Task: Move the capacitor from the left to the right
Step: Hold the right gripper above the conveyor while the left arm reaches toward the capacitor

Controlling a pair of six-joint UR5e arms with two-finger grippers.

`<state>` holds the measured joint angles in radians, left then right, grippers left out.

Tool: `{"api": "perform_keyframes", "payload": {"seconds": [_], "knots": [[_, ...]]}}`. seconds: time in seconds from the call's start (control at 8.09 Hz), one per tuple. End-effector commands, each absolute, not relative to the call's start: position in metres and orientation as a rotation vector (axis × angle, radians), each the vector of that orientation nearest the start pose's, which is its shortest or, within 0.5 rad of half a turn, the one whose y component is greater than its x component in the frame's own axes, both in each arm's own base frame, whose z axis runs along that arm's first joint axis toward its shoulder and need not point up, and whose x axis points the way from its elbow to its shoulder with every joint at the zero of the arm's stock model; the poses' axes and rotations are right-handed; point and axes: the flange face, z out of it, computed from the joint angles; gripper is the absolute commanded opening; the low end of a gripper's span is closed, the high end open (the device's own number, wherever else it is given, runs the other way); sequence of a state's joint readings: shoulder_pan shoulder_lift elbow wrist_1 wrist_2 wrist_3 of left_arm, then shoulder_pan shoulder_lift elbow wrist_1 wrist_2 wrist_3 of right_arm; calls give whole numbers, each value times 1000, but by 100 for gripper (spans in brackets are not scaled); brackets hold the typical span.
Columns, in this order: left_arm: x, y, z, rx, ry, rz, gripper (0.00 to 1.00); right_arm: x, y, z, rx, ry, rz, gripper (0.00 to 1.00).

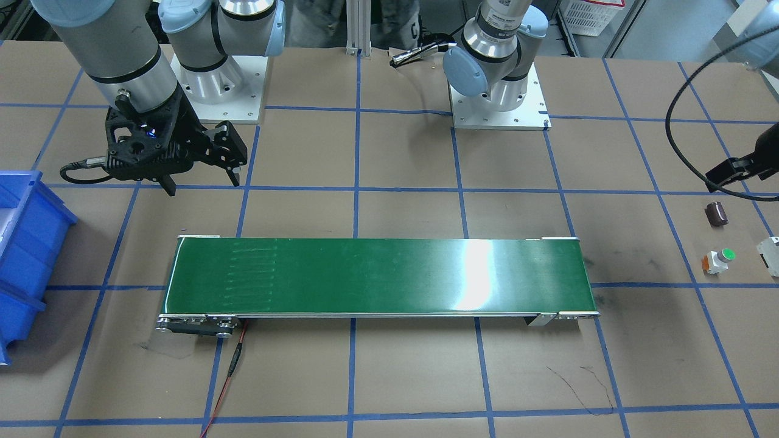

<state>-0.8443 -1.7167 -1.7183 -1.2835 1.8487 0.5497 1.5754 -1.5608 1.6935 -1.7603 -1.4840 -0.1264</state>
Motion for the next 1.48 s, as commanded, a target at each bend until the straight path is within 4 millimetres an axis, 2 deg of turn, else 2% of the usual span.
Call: {"api": "perform_keyframes", "payload": {"seconds": [0.0, 0.12, 0.25, 0.37, 0.62, 0.86, 0.99, 1.11, 1.24, 1.36], "knots": [[321, -465, 345, -131, 2894, 312, 100, 144, -498, 434, -222, 3041, -73, 100], [348, -458, 332, -105, 2898, 315, 100, 144, -498, 432, -255, 3038, -70, 99], [370, -448, 323, -87, 2906, 314, 100, 143, -497, 419, -262, 3037, -34, 96], [383, -445, 319, -46, 2899, 298, 100, 144, -497, 414, -261, 3021, -24, 95], [391, -442, 313, -65, 2907, 287, 100, 144, -493, 402, -254, 3005, 15, 86], [431, -424, 290, -149, 2937, 217, 99, 148, -491, 388, -246, 2957, 50, 80], [435, -423, 283, -164, 2951, 206, 99, 146, -493, 383, -234, 2946, 63, 78], [434, -423, 281, -199, 2953, 203, 99, 136, -497, 384, -237, 2944, 46, 81], [434, -423, 281, -229, 2951, 199, 99, 125, -504, 389, -222, 2951, -27, 100], [435, -424, 275, -255, 2972, 176, 98, 121, -514, 386, -217, 2977, -80, 100]]}}
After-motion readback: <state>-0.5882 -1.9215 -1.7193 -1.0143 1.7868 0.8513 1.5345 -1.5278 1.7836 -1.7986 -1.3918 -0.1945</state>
